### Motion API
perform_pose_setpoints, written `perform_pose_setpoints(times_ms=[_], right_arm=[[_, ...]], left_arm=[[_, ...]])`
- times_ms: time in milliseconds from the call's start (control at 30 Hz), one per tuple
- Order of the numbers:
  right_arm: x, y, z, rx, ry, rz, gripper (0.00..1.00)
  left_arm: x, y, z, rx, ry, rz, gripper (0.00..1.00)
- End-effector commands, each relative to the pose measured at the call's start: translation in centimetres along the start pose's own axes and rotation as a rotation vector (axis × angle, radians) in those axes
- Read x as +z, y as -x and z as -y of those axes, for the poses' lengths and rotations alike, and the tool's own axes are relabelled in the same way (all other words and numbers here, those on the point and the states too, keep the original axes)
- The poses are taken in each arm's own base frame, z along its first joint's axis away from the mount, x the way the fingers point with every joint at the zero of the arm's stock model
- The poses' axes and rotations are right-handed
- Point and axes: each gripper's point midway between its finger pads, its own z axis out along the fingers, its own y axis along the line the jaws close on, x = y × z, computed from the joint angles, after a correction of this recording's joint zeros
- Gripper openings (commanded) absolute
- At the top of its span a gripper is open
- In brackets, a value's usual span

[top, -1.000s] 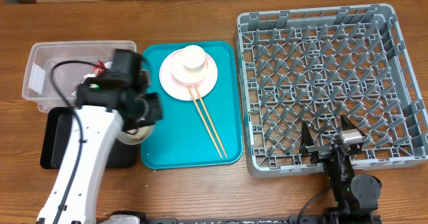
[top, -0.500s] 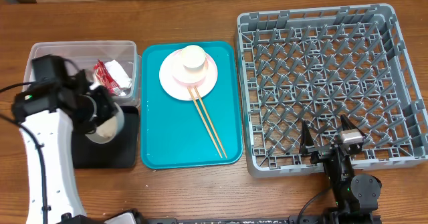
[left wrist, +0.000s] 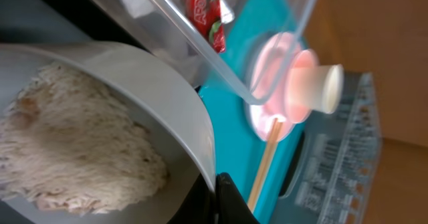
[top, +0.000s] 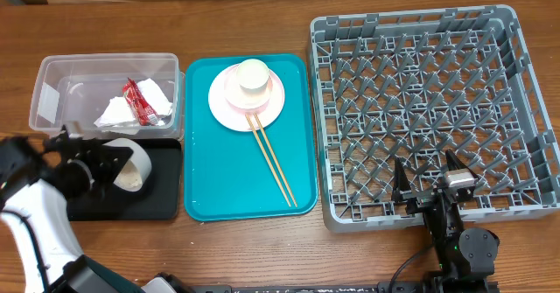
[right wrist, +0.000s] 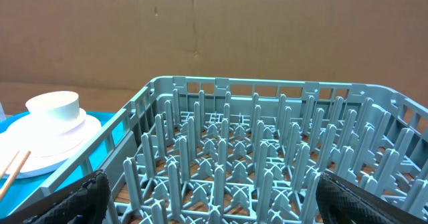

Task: Sort waste into correct bins and load items into the dishwasher
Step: 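Carry the bowl left and tip the rice onto the black tray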

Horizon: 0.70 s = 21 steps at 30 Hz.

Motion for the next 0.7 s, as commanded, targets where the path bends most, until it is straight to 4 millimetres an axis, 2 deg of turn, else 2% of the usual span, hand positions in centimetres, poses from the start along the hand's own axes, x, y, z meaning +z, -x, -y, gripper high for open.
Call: perform_pose_setpoints(times_ms=[0,167,400,533,667], right_arm=[[0.0,-0.2,0.0,-0.003,0.001,0.004,1.00],[0.0,-0.2,0.0,-0.003,0.001,0.004,1.00],[0.0,-0.2,0.0,-0.003,0.001,0.004,1.00],[0.0,-0.2,0.0,-0.003,0.001,0.004,1.00],[0.0,-0.2,0.0,-0.003,0.001,0.004,1.00]], left_arm=[[-1.8,0.1,2.6,0.080,-0.285,0.054,0.05],[-3.2,0.4,1.6,0.057,-0.397,0.134,0.04],[-3.2,0.1,0.3,0.036,-0.422,0.171,0.04],[-3.4,0.1,0.8,0.038,-0.455,0.171,0.04],[-4.4,0.0,2.5,0.120,-0.564,0.194,0.04]])
